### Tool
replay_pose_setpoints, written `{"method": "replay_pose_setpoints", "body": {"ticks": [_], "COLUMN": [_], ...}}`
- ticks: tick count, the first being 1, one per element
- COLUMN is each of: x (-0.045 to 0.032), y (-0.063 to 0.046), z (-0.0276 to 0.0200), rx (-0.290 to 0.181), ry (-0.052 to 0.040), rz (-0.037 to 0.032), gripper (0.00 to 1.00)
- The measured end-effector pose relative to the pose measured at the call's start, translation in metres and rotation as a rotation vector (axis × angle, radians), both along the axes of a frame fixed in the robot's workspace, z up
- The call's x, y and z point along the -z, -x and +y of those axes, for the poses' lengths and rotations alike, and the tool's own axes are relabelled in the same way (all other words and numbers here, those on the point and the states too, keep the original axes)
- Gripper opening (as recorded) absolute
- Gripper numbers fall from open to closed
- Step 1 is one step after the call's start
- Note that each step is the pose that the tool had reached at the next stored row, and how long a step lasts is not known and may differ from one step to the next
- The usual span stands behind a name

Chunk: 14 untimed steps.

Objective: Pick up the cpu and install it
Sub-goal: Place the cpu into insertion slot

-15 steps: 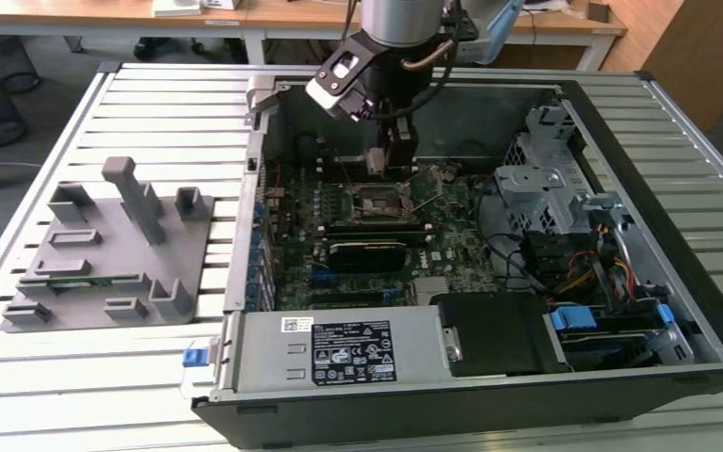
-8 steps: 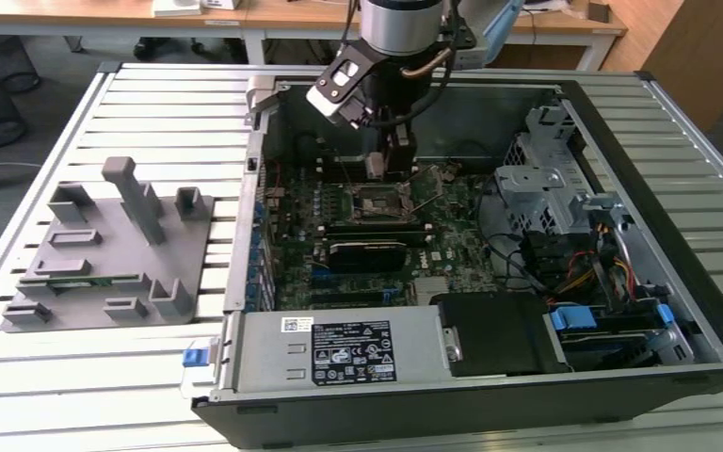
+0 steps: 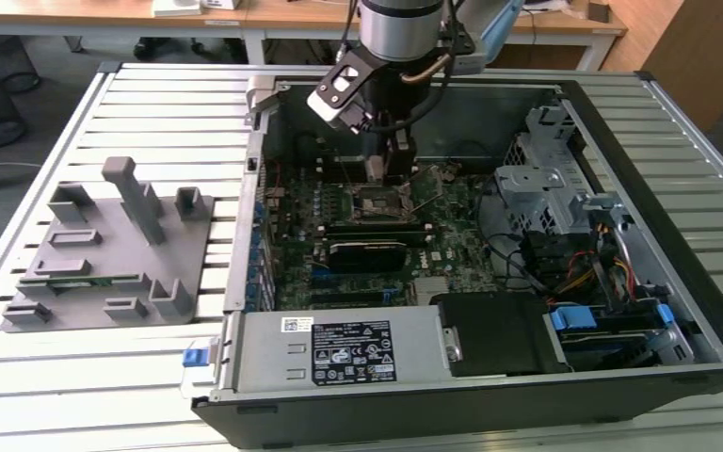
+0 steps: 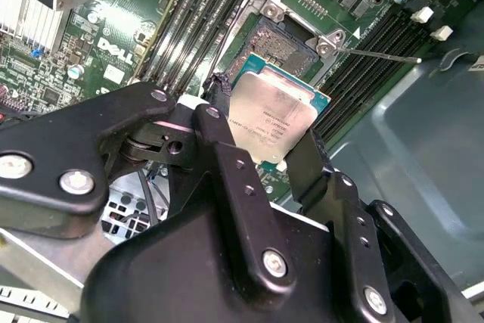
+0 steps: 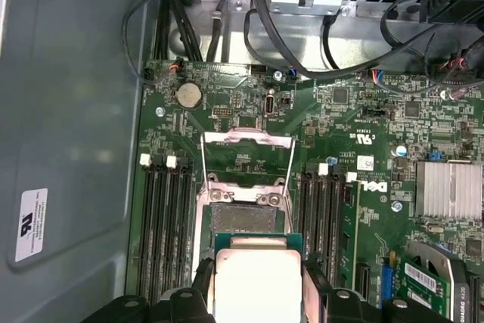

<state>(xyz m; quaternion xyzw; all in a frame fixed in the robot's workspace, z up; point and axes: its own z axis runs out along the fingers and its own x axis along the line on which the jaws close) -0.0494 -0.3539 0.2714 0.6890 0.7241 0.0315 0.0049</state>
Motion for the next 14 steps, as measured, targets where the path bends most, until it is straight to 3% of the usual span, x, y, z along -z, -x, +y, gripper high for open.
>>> {"method": "replay_pose_setpoints", "body": {"ticks": [14], "x": [0.0116], "y": [-0.001], "z": [0.0033], "rx": [0.000], "ry": [-0.0001], "rz": [-0.0001], "gripper": [0.54]}}
